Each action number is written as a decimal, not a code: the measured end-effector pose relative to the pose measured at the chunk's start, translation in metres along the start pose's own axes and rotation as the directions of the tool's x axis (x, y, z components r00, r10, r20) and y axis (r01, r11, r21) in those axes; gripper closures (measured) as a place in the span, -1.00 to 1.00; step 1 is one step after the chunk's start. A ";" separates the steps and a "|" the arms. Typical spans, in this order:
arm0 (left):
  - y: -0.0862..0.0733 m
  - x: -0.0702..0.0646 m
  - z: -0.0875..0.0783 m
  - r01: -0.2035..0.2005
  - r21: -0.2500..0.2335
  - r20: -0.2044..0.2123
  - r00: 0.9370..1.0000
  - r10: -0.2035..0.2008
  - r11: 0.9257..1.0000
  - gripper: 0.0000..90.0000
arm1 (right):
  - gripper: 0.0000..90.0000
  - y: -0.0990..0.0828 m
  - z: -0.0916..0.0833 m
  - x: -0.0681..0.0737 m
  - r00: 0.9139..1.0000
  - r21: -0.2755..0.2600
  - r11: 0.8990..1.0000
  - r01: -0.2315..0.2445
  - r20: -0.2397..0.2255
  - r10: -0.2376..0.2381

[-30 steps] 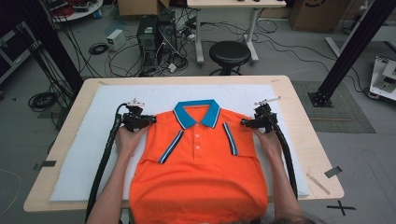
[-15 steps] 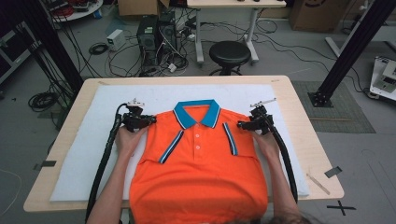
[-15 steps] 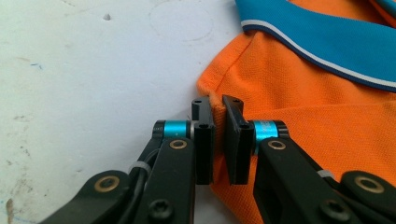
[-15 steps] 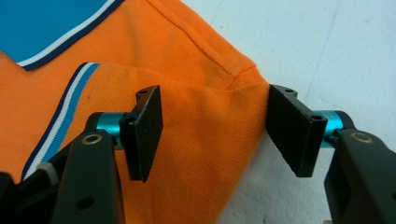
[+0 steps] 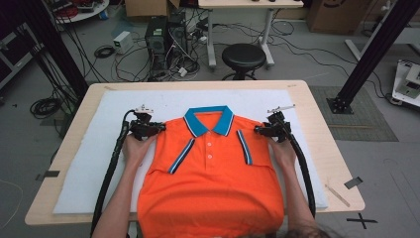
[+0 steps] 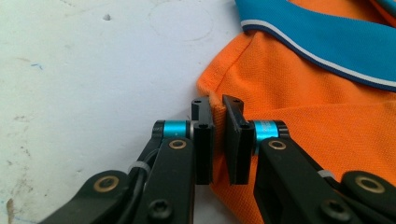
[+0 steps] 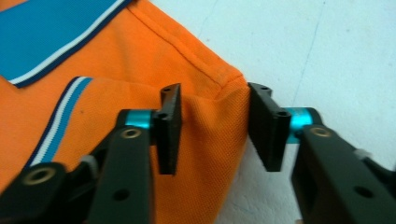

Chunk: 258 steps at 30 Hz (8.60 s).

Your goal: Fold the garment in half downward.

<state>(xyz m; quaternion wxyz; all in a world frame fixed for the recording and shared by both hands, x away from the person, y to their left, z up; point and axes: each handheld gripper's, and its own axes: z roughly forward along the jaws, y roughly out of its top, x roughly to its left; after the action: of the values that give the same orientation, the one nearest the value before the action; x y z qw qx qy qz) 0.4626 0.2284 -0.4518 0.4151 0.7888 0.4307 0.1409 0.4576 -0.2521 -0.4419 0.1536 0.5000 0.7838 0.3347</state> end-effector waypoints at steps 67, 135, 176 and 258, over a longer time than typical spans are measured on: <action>0.019 0.014 -0.033 0.132 -0.124 0.007 0.991 -0.132 0.983 0.89 | 0.93 0.019 -0.018 -0.003 0.999 -0.130 0.991 -0.037 0.007 0.038; -0.048 -0.043 -0.094 0.009 -0.116 0.146 0.989 0.008 0.993 0.88 | 0.92 -0.046 -0.067 0.036 0.994 -0.099 0.992 0.074 -0.070 -0.081; -0.071 -0.069 -0.125 0.005 -0.089 0.272 0.962 0.020 0.996 0.29 | 0.08 -0.081 -0.102 0.045 0.977 -0.107 0.992 0.063 -0.196 -0.083; -0.062 -0.036 -0.084 -0.042 0.078 0.256 0.967 0.021 0.996 0.04 | -0.28 -0.073 -0.061 0.030 0.970 0.000 0.997 0.077 -0.231 -0.075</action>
<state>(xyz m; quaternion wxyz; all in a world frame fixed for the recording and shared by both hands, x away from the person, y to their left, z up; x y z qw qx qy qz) 0.3578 0.2617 -0.4435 0.4319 0.8236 0.3668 0.0271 0.3596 -0.2684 -0.4442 0.0720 0.4282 0.8162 0.3811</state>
